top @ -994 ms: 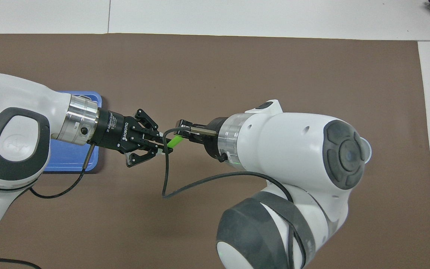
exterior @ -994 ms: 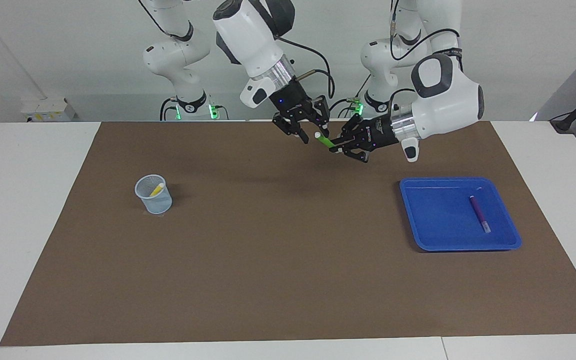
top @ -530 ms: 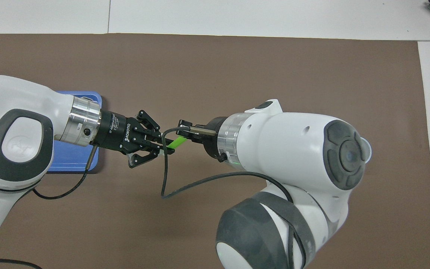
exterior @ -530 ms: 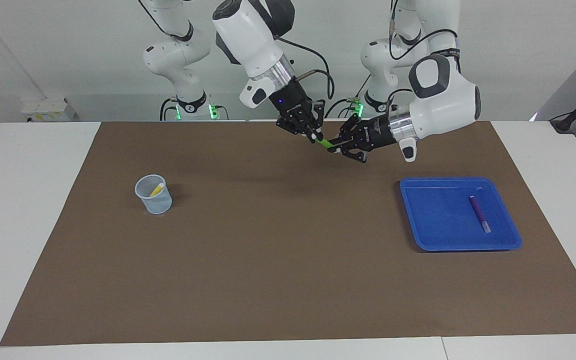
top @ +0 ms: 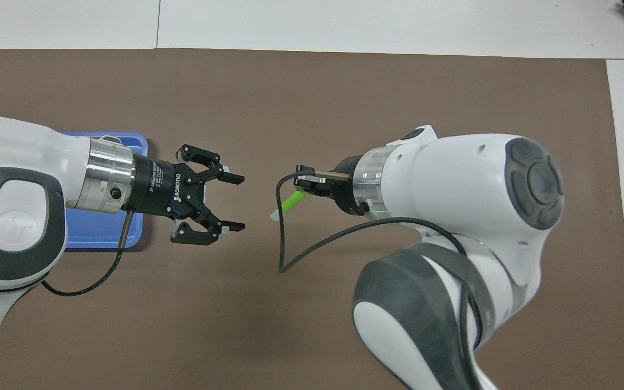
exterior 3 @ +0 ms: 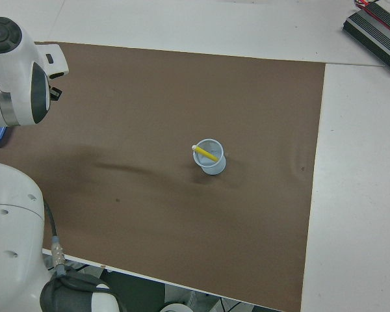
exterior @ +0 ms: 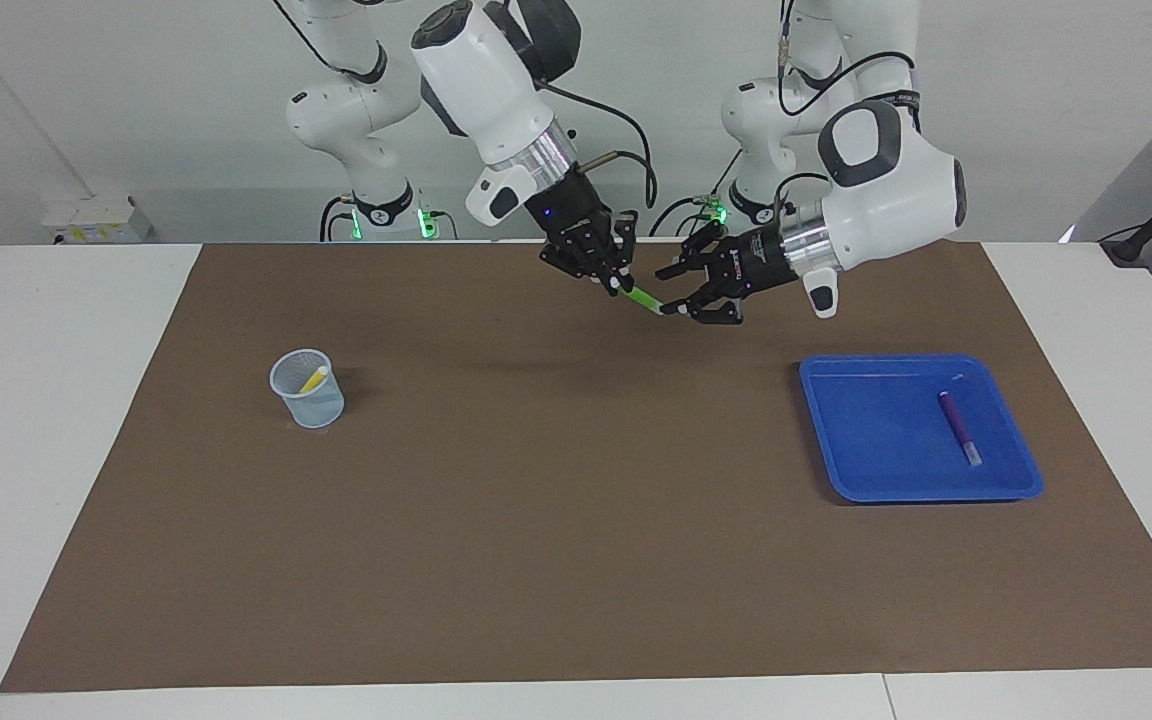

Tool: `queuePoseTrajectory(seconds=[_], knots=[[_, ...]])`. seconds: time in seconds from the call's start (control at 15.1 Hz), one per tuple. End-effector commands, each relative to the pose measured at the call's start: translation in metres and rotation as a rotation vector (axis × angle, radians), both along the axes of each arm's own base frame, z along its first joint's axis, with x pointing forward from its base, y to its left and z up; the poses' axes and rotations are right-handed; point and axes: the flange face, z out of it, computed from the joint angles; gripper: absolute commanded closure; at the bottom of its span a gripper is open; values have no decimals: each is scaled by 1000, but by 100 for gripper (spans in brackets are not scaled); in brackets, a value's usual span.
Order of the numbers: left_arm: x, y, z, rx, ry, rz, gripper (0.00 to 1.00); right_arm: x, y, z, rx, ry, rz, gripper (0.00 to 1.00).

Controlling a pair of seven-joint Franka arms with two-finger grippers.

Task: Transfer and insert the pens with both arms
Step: 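Open the left gripper while the right gripper carries the pen away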

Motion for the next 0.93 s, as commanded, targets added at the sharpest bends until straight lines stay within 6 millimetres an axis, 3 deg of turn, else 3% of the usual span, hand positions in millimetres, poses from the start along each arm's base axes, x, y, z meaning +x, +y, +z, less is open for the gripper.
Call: queuePoseTrajectory(seconds=[0.0,0.27,0.4,0.6,0.73,0.86], knots=[[-13,19,-7,10,-87,-12,0,14,-51,-8,-110,-14,151,100],[-9,69,-22,86,-247,-137,0,19,-125,-6,-300,11,383,100],[-9,90,-28,139,-325,-258,0,22,-175,-8,-365,40,470,100],[-11,125,-33,212,-446,-470,0,24,-247,-8,-360,61,521,100],[-8,159,-34,222,-548,-562,0,22,-296,-14,-353,46,552,100],[-7,188,-36,253,-627,-672,0,19,-324,-22,-387,32,596,100]])
